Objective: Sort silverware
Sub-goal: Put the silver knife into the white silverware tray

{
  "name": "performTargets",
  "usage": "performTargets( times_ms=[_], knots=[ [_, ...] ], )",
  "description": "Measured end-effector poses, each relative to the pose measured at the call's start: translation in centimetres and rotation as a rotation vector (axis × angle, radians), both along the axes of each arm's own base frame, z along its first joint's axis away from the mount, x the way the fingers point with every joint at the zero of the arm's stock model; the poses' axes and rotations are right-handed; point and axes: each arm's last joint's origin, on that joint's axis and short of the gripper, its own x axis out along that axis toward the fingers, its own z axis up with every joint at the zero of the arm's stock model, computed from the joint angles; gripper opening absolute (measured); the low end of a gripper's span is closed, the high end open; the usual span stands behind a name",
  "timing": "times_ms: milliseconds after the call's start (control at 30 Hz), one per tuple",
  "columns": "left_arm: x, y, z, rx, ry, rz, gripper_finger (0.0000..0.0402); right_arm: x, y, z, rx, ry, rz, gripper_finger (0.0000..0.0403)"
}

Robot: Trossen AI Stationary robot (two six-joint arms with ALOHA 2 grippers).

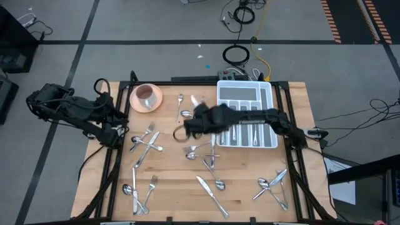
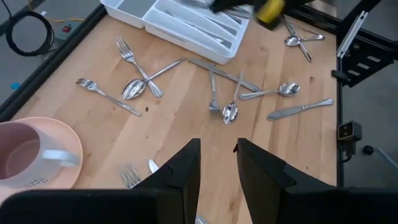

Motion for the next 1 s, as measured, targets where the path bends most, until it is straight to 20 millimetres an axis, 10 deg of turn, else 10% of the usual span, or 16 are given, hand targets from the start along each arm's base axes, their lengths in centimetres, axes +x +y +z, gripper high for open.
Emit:
performTargets(
  times_ms=[300, 567, 1000],
  knots=[
    [0.0, 0.0, 0.0, -0.005, 0.0, 0.005, 0.0109, -0.9, -3.5, 1.5, 0.008, -0.023, -0.054, 0.0],
    [0.0, 0.0, 0.0, 0.012, 0.002, -0.011, 0.0109, -3.5, 1.2, 6.3, -0.08, -0.142, 0.144, 0.0],
    [0.0, 0.0, 0.0, 0.039, 0.002, -0.023, 0.0109, -20.3, 3.9, 18.2, -0.269, -0.476, 0.262, 0.0]
  ],
)
